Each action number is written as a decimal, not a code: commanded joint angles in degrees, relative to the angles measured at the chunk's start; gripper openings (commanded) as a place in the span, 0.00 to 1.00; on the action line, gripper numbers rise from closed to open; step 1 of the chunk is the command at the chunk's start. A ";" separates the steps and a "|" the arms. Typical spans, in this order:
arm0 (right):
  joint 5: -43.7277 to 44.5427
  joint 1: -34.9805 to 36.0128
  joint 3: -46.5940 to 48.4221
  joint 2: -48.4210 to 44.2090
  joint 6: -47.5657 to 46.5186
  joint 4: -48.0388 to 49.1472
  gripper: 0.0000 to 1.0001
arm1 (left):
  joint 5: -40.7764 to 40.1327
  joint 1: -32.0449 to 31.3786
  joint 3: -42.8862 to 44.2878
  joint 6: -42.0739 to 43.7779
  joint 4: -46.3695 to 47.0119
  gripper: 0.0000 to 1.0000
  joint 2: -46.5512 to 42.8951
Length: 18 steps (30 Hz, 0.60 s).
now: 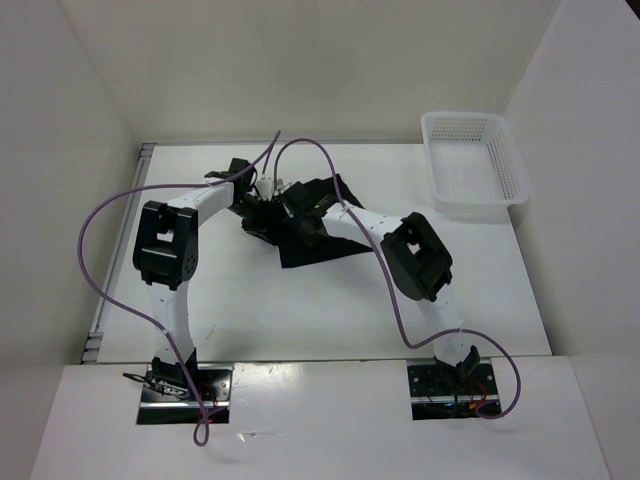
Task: Fold and stack the shorts
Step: Fold the shorts
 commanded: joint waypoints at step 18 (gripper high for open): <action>-13.27 0.37 12.51 -5.88 -2.31 -1.66 0.00 | 3.69 -0.29 1.99 1.30 0.40 0.03 1.72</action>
